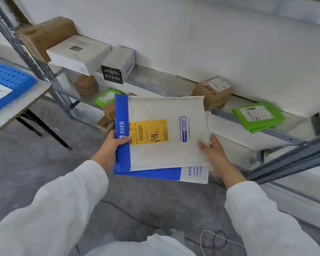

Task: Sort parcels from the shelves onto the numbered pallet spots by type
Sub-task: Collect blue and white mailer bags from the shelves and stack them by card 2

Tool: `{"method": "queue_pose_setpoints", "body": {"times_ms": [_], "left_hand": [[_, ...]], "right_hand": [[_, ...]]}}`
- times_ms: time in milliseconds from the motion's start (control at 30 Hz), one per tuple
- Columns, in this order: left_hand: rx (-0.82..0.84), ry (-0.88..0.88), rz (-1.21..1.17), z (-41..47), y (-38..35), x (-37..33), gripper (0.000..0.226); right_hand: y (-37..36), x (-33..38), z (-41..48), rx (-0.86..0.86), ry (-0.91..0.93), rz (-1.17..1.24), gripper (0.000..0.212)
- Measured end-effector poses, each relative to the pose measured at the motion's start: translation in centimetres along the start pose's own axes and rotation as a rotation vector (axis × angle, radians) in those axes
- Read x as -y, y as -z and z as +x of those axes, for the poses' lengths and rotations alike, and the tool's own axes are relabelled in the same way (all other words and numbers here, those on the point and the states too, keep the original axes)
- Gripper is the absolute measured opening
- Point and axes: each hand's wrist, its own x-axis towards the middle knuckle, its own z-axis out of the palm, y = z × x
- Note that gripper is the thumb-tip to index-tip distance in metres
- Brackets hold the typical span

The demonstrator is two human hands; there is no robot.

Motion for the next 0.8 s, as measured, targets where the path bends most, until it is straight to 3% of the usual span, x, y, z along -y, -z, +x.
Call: {"method": "queue_pose_setpoints", "body": {"times_ms": [167,233,367,500,600,667,733,800], "left_hand": [[-0.022,-0.004,-0.037,-3.1,5.4,-5.9,0.036],[-0.097,-0.091,-0.043,-4.3,7.7,-7.5,0.025],[-0.178,-0.252,-0.158,-6.5,11.5,-10.8,0.032],[-0.199,-0.33,-0.292,-8.0,14.6,-14.5,0.035],[-0.216,-0.374,-0.397,-8.5,16.1,-16.3,0.033],[-0.199,-0.371,-0.469,-8.6,16.4,-16.5,0.037],[-0.174,-0.31,-0.541,-8.6,15.9,-16.0,0.04],[-0.132,-0.255,-0.567,-8.8,14.9,-15.5,0.028]], "right_hand": [[-5.9,6.7,-2.1,0.088,0.115,-0.114,0.034],[-8.3,8.8,-3.1,0.144,0.158,-0.123,0.035],[-12.8,12.7,-5.2,0.153,0.152,-0.051,0.037],[-17.1,14.7,-6.6,0.041,0.067,-0.05,0.07],[-20.7,15.5,-8.1,0.088,0.119,0.41,0.06],[-23.1,16.0,-9.3,0.206,0.11,0.775,0.074],[-25.6,16.4,-10.9,0.408,0.124,0.827,0.071],[-27.8,17.0,-12.5,0.484,0.134,0.754,0.048]]}}
